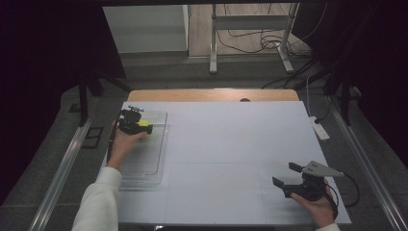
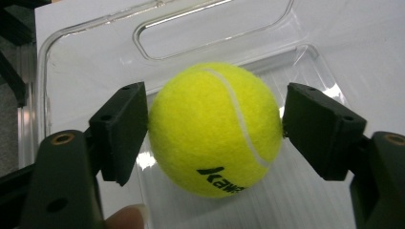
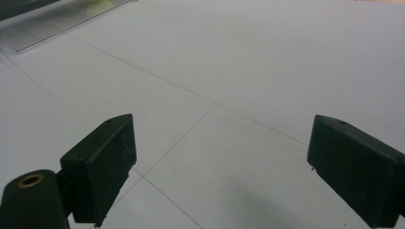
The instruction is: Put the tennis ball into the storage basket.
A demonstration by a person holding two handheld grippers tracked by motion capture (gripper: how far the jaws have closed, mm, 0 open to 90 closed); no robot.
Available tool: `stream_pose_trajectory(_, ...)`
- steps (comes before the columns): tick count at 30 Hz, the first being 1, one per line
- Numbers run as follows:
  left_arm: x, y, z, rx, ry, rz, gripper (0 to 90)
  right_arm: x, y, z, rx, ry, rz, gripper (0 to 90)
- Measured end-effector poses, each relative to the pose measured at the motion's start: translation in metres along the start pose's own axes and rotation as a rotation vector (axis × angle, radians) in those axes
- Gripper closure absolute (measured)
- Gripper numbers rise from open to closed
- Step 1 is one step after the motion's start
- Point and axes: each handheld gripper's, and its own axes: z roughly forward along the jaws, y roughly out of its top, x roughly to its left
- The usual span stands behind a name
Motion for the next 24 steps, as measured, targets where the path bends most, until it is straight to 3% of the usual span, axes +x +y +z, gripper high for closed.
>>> stream_pose_trajectory(4, 0.001, 0.0, -0.002, -0.02, -0.013, -0.004, 19.1, 0.0, 0.0, 0.0, 0.001, 0.0, -0.001, 9.6)
stream_pose_trajectory(9, 0.003, 0.0, -0.012, -0.076, -0.06, -0.032, 14.1, 0.0, 0.0, 0.0, -0.001, 0.0, 0.0, 9.5)
stream_pose_trajectory(15, 0.008, -0.003, -0.022, -0.125, -0.108, -0.058, 12.8, 0.0, 0.0, 0.0, 0.0, -0.001, 0.0, 9.5)
stream_pose_trajectory(24, 0.01, -0.015, -0.037, -0.193, -0.142, -0.059, 12.7, 0.001, 0.0, 0.0, 0.001, -0.003, -0.001, 9.5)
